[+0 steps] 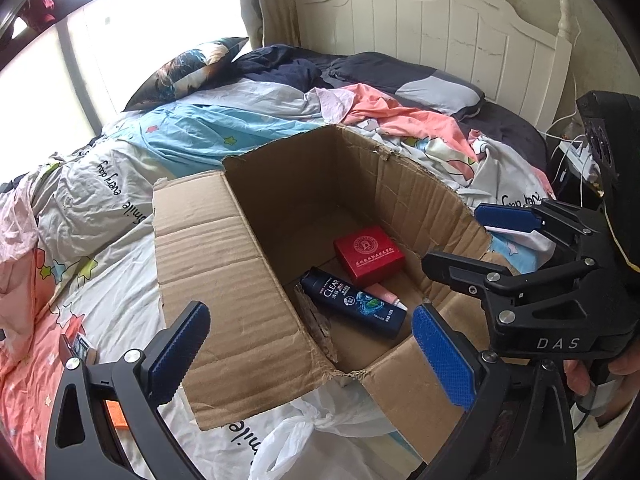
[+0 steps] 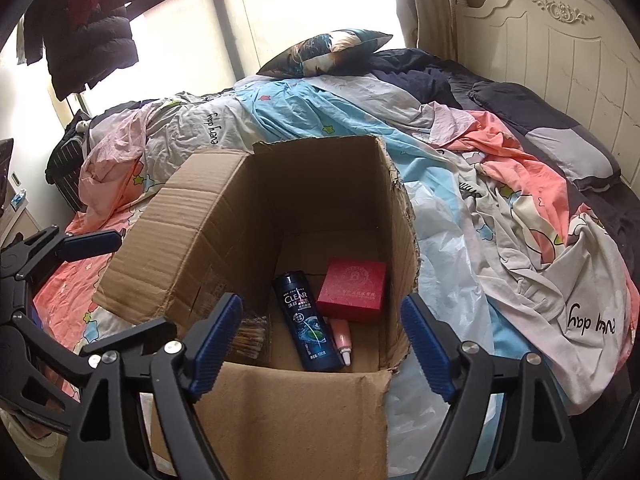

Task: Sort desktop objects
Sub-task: 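Withdraw both tools from the cardboard box back toward the duvet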

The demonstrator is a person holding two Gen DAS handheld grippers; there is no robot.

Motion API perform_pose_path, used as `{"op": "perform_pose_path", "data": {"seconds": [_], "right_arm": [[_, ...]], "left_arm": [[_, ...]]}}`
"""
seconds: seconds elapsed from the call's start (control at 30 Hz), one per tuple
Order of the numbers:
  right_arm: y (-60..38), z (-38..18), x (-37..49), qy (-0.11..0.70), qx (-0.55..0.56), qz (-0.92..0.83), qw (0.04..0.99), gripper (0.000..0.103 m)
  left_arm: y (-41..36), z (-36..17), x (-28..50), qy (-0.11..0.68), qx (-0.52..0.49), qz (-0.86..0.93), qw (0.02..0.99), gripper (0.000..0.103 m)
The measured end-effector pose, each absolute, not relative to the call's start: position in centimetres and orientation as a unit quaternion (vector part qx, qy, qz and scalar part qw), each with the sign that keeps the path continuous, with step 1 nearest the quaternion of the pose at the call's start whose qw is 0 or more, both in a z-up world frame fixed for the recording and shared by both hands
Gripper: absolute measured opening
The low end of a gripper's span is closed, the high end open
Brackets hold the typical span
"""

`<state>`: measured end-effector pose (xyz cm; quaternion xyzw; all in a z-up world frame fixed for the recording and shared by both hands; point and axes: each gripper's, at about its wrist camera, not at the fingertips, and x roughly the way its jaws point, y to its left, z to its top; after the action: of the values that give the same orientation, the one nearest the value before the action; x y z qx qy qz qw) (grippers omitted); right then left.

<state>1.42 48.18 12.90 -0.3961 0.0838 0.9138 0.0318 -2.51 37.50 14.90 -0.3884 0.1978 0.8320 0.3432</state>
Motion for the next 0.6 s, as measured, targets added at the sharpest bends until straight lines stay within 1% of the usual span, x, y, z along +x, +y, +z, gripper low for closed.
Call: {"op": "perform_pose_path", "data": {"seconds": [0.37,0.6], "right_arm": [[47.1,13.2,1.8,0.079,-0.398,0.913,0.03,0.079],[45.0,13.4,1.5,0.068,-0.397,0.915,0.019,0.079]], "left_arm": [[35.8,14.9,-2.2,0.187,-0.396,0.833,0.337,0.103],[33.0,14.6,-2.3,0.174,-0.408,0.835,0.326,0.103]]}}
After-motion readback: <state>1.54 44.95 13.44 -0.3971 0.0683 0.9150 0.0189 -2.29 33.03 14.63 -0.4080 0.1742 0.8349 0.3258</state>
